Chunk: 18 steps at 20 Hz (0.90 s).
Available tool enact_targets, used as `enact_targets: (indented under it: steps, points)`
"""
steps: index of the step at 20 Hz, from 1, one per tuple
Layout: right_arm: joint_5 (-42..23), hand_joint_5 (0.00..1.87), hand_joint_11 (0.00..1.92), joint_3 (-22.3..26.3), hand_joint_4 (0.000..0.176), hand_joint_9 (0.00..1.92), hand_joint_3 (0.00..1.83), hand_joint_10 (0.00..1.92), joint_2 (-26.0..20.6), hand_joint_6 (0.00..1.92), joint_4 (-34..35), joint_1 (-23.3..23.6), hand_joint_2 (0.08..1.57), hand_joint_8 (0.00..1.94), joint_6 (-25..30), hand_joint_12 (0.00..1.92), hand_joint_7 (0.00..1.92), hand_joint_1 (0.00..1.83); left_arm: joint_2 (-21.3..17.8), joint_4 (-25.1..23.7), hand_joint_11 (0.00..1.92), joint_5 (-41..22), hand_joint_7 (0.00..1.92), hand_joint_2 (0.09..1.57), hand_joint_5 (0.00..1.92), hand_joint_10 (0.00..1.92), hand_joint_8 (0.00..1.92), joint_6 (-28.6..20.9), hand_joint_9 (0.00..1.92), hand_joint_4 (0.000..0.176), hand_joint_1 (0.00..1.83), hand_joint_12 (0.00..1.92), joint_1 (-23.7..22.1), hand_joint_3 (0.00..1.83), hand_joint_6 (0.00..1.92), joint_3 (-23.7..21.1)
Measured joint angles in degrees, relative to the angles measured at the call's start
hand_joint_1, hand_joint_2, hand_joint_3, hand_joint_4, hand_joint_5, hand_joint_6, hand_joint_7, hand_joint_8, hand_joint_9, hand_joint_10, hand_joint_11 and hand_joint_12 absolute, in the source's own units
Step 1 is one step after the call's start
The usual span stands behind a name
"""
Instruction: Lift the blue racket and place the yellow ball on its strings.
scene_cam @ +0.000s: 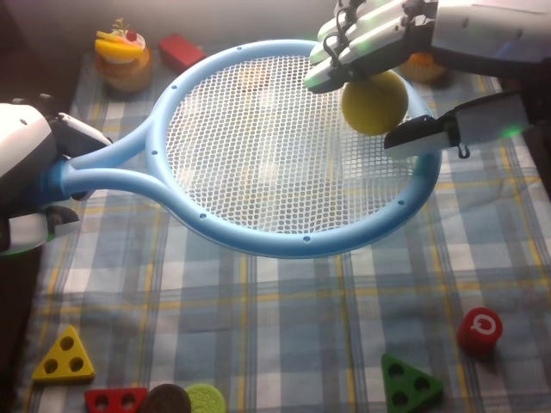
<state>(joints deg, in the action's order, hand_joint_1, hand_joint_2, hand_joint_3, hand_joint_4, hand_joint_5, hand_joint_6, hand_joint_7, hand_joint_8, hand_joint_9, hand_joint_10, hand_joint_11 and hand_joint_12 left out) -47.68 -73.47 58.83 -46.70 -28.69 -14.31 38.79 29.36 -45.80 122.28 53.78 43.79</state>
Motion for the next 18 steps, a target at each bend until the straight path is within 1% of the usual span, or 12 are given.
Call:
enact_targets:
  steps: [2, 3, 4, 6, 8, 9, 11, 12, 13, 14, 16, 18]
  points:
    - [0.0, 0.43, 0.0, -0.1, 0.0, 0.39, 0.0, 0.0, -0.2, 0.0, 0.5, 0.0, 1.04, 0.0, 0.0, 0.87, 0.45, 0.88, 0.0, 0.0, 1.28, 0.0, 1.34, 1.21, 0.86, 1.92, 1.92, 0.0, 1.63, 0.176, 1.68, 1.71, 0.0, 0.0, 1.92, 0.0]
    - [0.1, 0.38, 0.0, -0.1, 0.007, 0.35, 0.0, 0.0, -0.2, 0.0, 0.6, 0.0, 1.03, 0.0, 0.0, 0.79, 0.4, 0.88, 0.0, -0.1, 1.28, 0.0, 1.34, 1.2, 0.86, 1.92, 1.92, 0.0, 1.63, 0.176, 1.7, 1.67, 0.0, 0.0, 1.92, 0.0]
    - [0.1, 0.35, 0.0, -0.1, 0.005, 0.31, 0.0, 0.0, -0.2, 0.0, 0.6, 0.0, 1.03, 0.0, 0.0, 0.71, 0.37, 0.87, 0.0, -0.1, 1.38, 0.0, 1.34, 1.2, 0.84, 1.92, 1.92, 0.0, 1.63, 0.176, 1.68, 1.87, 0.0, 0.0, 1.92, 0.0]
    - [0.1, 0.35, 0.0, -0.1, 0.002, 0.29, 0.0, 0.0, -0.1, 0.0, 0.6, 0.0, 1.02, 0.0, 0.0, 0.67, 0.35, 0.86, 0.0, 0.0, 1.43, 0.0, 1.35, 1.2, 0.85, 1.92, 1.92, 0.0, 1.64, 0.176, 1.65, 1.92, 0.0, 0.0, 1.92, 0.0]
    - [0.0, 0.35, 0.0, -0.1, 0.0, 0.28, 0.0, 0.0, -0.1, 0.0, 0.6, 0.0, 1.0, 0.0, 0.0, 0.65, 0.33, 0.87, 0.0, -0.1, 1.34, 0.0, 1.36, 1.18, 0.85, 1.92, 1.92, 0.0, 1.65, 0.176, 1.67, 1.84, 0.0, 0.0, 1.92, 0.0]
    - [0.0, 0.34, 0.0, -0.1, 0.001, 0.27, 0.0, 0.0, -0.1, 0.0, 0.6, 0.0, 1.01, 0.0, 0.0, 0.64, 0.33, 0.86, 0.0, -0.1, 1.3, 0.0, 1.37, 1.18, 0.84, 1.92, 1.92, 0.0, 1.66, 0.176, 1.69, 1.7, 0.0, 0.0, 1.92, 0.0]
    - [0.0, 0.28, 0.0, -0.1, 0.012, 0.32, 0.0, 0.01, -0.1, 0.0, 1.6, 0.0, 1.02, 0.01, 0.1, 0.6, 0.38, 0.84, 0.0, -0.1, 1.37, 0.0, 1.35, 1.2, 0.84, 1.92, 1.92, 0.0, 1.64, 0.176, 1.66, 1.85, 0.0, 0.0, 1.92, 0.0]
    - [-0.1, 0.27, 0.0, -0.1, 0.004, 0.32, 0.0, 0.01, -0.1, 0.0, 2.5, 0.0, 1.02, 0.01, 0.1, 0.58, 0.39, 0.86, 0.0, 0.0, 1.45, 0.0, 1.35, 1.2, 0.85, 1.92, 1.92, 0.0, 1.63, 0.176, 1.65, 1.91, 0.0, 0.0, 1.92, 0.0]
    - [-0.4, 0.21, 0.0, -0.1, 0.007, 0.24, 0.0, 0.0, -0.1, 0.0, 3.6, 0.0, 1.02, 0.0, 0.1, 0.47, 0.29, 0.84, 0.1, -0.1, 1.45, 0.1, 1.35, 1.21, 0.85, 1.92, 1.92, 0.0, 1.62, 0.176, 1.64, 1.92, 0.0, 0.0, 1.92, 0.1]
    - [-0.8, 0.14, 0.01, 0.0, 0.02, 0.18, 0.0, 0.0, -0.1, 0.0, 4.4, 0.0, 1.02, 0.0, 0.1, 0.39, 0.2, 0.81, 0.5, -0.1, 1.35, 0.2, 1.35, 1.2, 0.83, 1.92, 1.92, 0.8, 1.61, 0.176, 1.64, 1.75, 0.0, 0.0, 1.92, 0.5]
    - [-1.3, 0.12, 0.04, 0.9, 0.011, 0.18, 0.0, 0.0, -0.8, 0.0, 6.0, 0.0, 1.04, 0.0, -1.2, 0.32, 0.14, 0.77, 1.1, 0.8, 1.4, 0.8, 1.4, 1.22, 0.85, 1.92, 1.92, 4.3, 1.64, 0.176, 1.58, 1.81, -0.1, 0.01, 1.92, 0.5]
    - [-3.0, 0.06, 0.07, 1.7, 0.016, 0.23, 0.0, 0.01, -2.4, 0.0, 9.8, -0.1, 1.02, 0.0, -4.2, 0.31, 0.14, 0.63, 1.7, 1.4, 1.48, 2.0, 1.43, 1.27, 0.85, 1.92, 1.92, 5.2, 1.65, 0.176, 1.49, 1.91, -0.6, 0.01, 1.92, 0.9]
